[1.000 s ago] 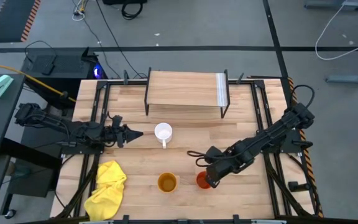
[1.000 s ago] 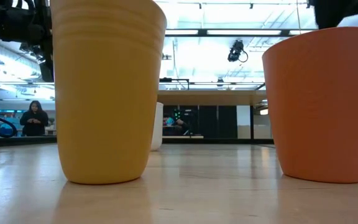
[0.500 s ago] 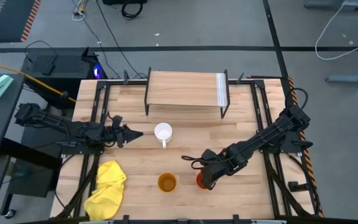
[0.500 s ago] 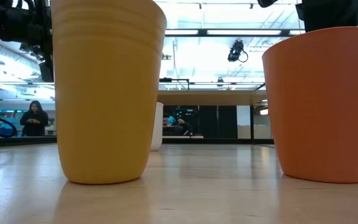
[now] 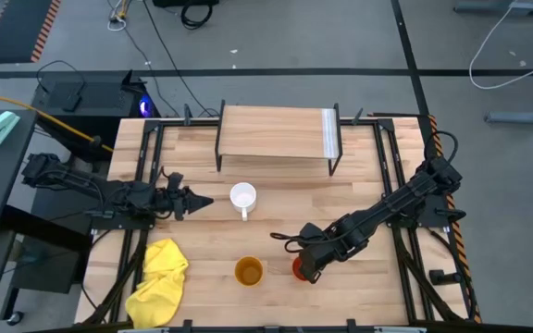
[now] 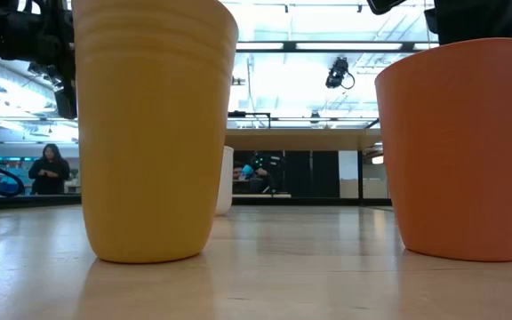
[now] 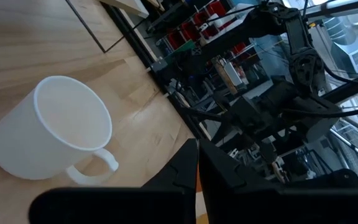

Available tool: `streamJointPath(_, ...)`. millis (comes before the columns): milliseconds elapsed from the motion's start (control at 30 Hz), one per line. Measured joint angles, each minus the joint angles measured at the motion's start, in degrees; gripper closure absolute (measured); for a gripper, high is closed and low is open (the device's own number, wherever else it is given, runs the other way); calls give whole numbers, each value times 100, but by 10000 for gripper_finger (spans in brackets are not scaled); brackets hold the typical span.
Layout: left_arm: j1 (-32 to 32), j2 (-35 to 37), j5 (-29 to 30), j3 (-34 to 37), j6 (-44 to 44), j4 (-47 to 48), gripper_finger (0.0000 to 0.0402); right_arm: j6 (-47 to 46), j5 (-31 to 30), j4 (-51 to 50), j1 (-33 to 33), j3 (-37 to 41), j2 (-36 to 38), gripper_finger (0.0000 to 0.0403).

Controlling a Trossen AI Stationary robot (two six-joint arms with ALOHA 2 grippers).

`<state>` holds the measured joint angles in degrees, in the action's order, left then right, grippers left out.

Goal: Stack small to large cups/mugs on shelf
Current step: Put the orange cup on the shelf

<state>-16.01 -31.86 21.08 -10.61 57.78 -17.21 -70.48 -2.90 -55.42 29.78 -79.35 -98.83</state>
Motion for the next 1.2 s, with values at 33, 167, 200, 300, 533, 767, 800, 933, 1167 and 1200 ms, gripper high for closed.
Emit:
streamJointPath(33, 0, -1, 0, 0, 0, -2, 384, 4, 0, 2, 0, 0, -38, 326)
streamJointPath(167, 0, -2, 0, 0, 0, -2, 384, 100, 148, 61, 0, 4, -196, 326)
streamJointPath(200, 2, 0, 0, 0, 3, 2, 382, 122, 149, 60, 1, 7, -224, 326)
streamJointPath(300, 2, -2, 0, 0, 7, 8, 378, 149, 149, 72, -2, 7, -269, 326)
streamJointPath(533, 2, -1, -2, 2, 9, 42, 384, 132, 146, 139, -2, 7, -275, 326)
streamJointPath(767, 2, -2, 0, 2, 4, 42, 384, 157, 146, 141, -15, 4, -357, 326)
streamJointPath(800, 2, -1, 0, 2, 4, 41, 383, 186, 148, 142, -17, 4, -409, 326)
streamJointPath(933, 2, -2, 0, 2, 6, 37, 377, 294, 167, 194, -18, 5, -560, 325)
streamJointPath(1167, 1, 0, 0, 2, 6, 35, 385, 308, 120, 269, -77, 7, -537, 329)
streamJointPath(1200, 2, 0, 0, 2, 5, 36, 387, 304, 120, 265, -79, 7, -537, 332)
